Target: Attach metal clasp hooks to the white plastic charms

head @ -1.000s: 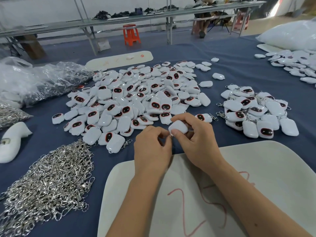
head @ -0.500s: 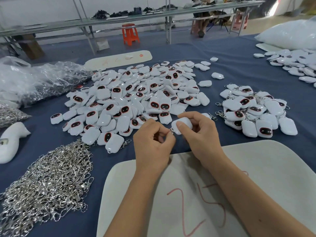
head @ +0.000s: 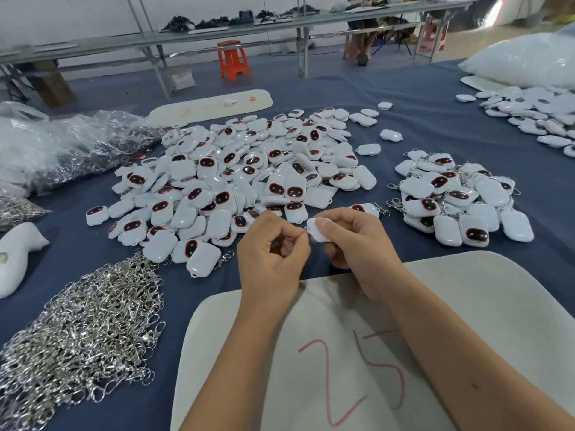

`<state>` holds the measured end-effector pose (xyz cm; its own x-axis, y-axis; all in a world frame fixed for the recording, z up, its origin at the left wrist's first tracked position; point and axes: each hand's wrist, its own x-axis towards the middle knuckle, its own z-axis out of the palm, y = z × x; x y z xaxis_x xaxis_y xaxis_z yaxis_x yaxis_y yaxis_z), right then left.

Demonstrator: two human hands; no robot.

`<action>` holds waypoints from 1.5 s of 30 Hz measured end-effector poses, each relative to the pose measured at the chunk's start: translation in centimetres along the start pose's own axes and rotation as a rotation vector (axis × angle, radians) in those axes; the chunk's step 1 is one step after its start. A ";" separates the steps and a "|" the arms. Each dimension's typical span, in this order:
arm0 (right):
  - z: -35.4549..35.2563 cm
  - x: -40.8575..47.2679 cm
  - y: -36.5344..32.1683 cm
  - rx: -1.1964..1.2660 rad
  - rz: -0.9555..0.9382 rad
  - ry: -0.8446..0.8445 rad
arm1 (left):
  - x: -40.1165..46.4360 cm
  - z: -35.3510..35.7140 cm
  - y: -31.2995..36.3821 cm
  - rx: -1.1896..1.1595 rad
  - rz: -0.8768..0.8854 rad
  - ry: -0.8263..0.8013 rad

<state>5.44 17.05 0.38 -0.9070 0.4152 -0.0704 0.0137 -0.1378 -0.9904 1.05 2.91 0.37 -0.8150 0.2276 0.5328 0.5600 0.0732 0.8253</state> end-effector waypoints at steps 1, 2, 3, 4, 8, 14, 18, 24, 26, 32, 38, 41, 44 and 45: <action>0.0 0.0 0.0 0.004 0.009 -0.001 | 0.0 0.0 0.0 0.002 0.002 -0.003; 0.0 0.0 0.0 0.007 0.016 -0.001 | 0.1 0.0 -0.1 0.007 0.002 -0.006; 0.0 0.0 -0.1 0.005 0.015 0.007 | 0.1 0.0 -0.2 0.018 -0.002 -0.009; 0.0 0.0 0.0 -0.010 0.000 0.027 | 0.1 0.0 -0.3 0.036 -0.016 -0.014; 0.1 -0.2 0.4 -0.232 -0.219 0.162 | -0.1 0.4 -0.7 0.153 -0.168 -0.059; 0.5 -0.5 0.6 -0.388 -0.355 0.151 | -0.2 0.5 -1.0 0.274 -0.158 -0.068; 0.4 -0.6 0.5 -0.383 -0.364 0.124 | -0.2 0.4 -1.2 0.284 -0.183 -0.081; 0.5 -0.5 0.4 -0.422 -0.382 0.135 | 0.0 0.0 -1.5 0.335 -0.145 -0.121; 0.5 -0.3 0.4 -0.446 -0.372 0.155 | 0.0 -0.1 -1.3 0.341 -0.099 -0.093; 0.4 0.1 0.7 -0.385 -0.315 0.187 | 0.1 -0.2 -0.8 0.283 -0.015 -0.014; 0.5 0.0 0.9 -0.318 -0.253 0.187 | 0.1 0.2 -0.8 0.152 -0.092 -0.015; 0.5 -0.2 0.8 -0.276 -0.257 0.197 | -0.1 0.4 -1.0 0.118 -0.161 -0.020; 0.6 -0.3 0.7 -0.233 -0.274 0.246 | -0.3 0.5 -1.0 0.136 -0.183 -0.064; 0.6 -0.3 0.6 -0.213 -0.281 0.274 | -0.3 0.6 -1.0 0.141 -0.182 -0.091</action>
<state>5.47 16.31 -0.12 -0.7434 0.6368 0.2045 -0.1053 0.1906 -0.9760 0.87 3.36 -0.72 -0.8914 0.2840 0.3532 0.4253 0.2547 0.8685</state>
